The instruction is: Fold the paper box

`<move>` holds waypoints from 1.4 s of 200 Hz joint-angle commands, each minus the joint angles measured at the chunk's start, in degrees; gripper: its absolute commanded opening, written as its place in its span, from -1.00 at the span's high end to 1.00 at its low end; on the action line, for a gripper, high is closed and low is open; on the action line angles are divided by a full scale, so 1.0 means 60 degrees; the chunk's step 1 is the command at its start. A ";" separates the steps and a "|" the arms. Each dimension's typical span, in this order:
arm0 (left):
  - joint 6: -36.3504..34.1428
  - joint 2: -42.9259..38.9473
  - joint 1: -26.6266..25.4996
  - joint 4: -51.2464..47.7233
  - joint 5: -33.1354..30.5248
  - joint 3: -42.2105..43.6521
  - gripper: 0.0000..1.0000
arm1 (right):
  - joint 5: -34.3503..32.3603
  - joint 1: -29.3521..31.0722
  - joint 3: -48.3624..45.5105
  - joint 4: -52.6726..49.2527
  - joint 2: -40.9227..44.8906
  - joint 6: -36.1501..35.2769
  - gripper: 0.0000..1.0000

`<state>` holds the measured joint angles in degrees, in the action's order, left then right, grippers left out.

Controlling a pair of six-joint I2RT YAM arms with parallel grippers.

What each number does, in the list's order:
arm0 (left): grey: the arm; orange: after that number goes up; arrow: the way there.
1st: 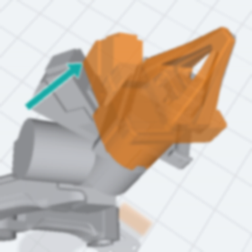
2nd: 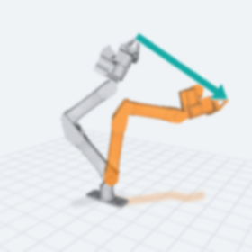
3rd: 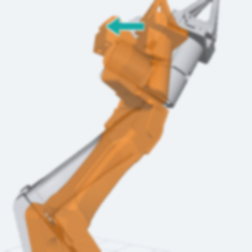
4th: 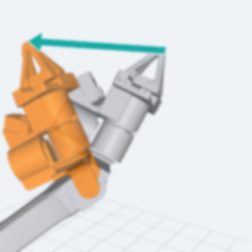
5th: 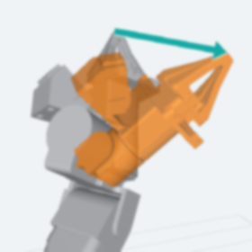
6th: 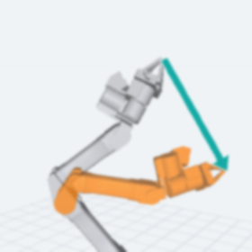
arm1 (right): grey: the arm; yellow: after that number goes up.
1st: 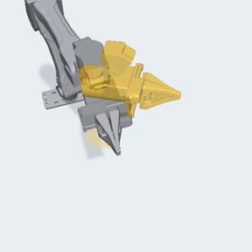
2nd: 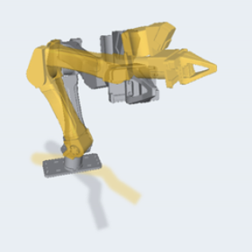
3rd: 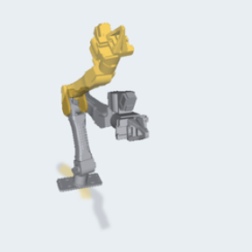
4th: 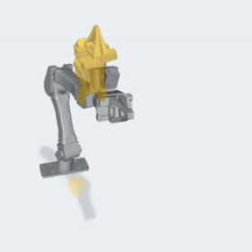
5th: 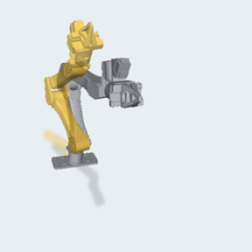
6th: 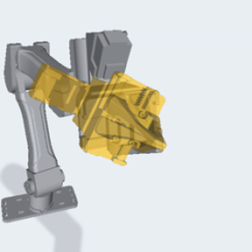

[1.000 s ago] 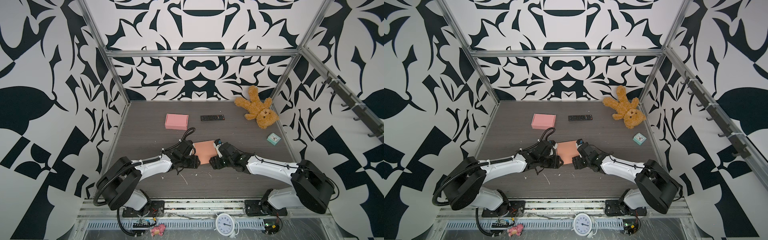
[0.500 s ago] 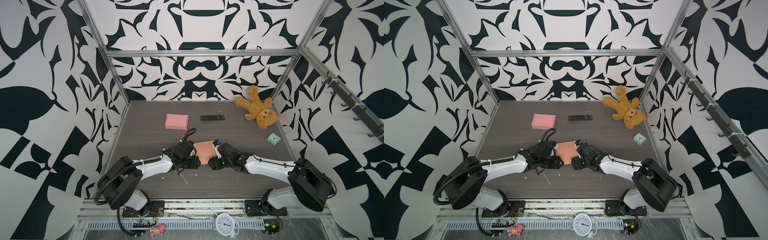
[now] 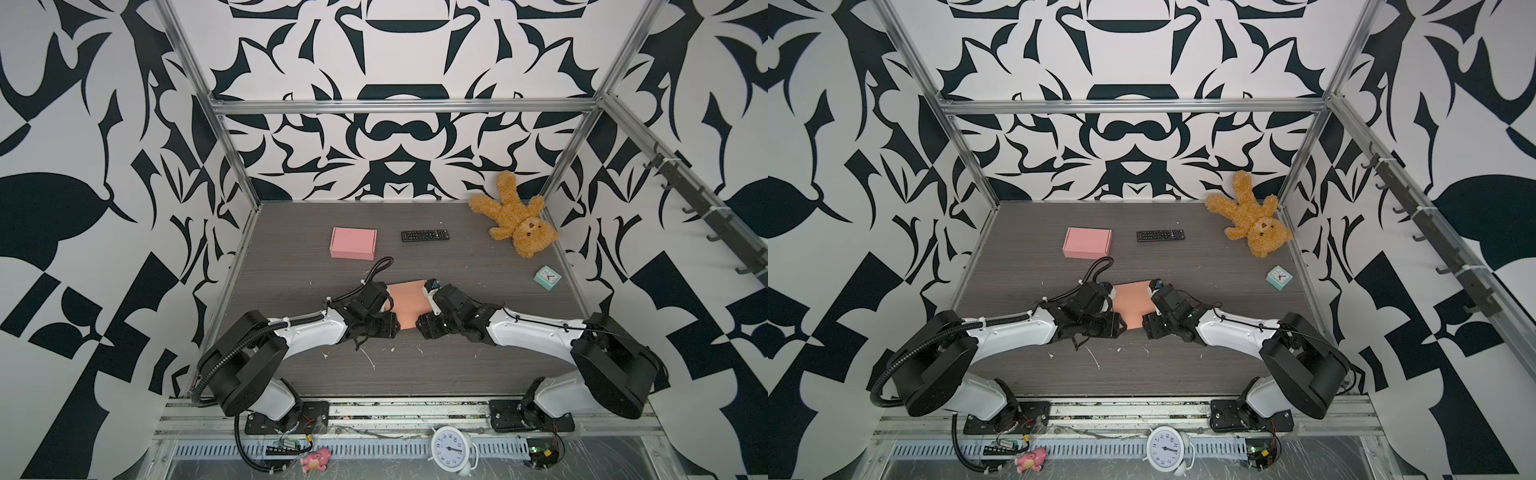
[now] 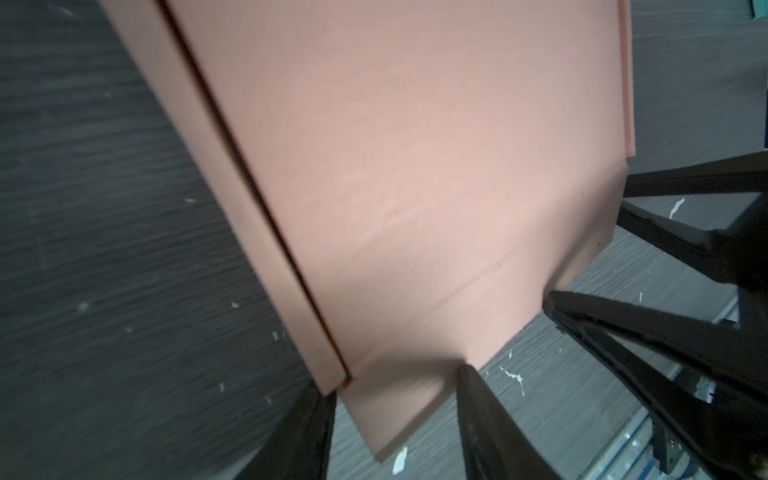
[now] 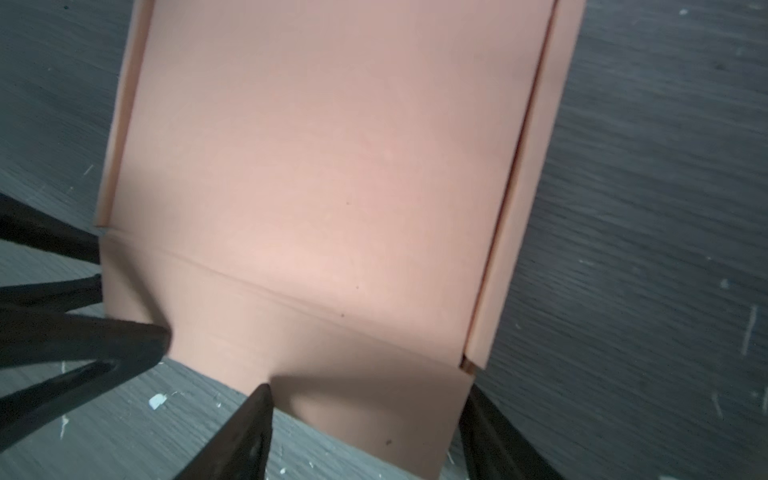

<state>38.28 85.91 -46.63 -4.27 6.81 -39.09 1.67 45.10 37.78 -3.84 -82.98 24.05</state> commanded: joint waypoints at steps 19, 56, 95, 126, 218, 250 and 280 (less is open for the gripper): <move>-0.0052 -0.0066 -0.0036 -0.0181 -0.0104 -0.0267 0.02 | 0.0102 0.0060 0.0397 0.0151 0.0059 0.0027 -0.42; -0.0052 -0.0340 -0.0036 -0.0339 -0.0087 -0.0311 0.01 | 0.0095 0.0064 0.0405 0.0069 0.0184 0.0065 -0.42; -0.0027 -0.0560 -0.0036 -0.0418 -0.0066 -0.0307 -0.01 | 0.0026 0.0058 0.0325 -0.0005 0.0348 0.0092 -0.47; -0.0021 -0.0589 -0.0057 -0.0449 -0.0053 -0.0254 -0.01 | 0.0022 0.0066 0.0266 0.0008 0.0326 0.0115 -0.49; 0.0006 -0.0915 -0.0053 -0.0621 -0.0168 -0.0095 -0.15 | 0.0115 0.0144 0.0182 0.0038 0.0429 0.0253 -0.60; 0.0051 -0.0965 -0.0065 -0.0621 -0.0176 -0.0077 -0.14 | 0.0123 0.0169 0.0132 0.0069 0.0500 0.0283 -0.63; 0.0076 -0.1103 -0.0065 -0.0628 -0.0185 -0.0084 -0.11 | 0.0173 0.0193 0.0127 0.0053 0.0585 0.0316 -0.64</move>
<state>38.17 81.08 -46.70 -7.01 6.20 -39.42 2.31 45.76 38.20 -4.01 -81.36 25.41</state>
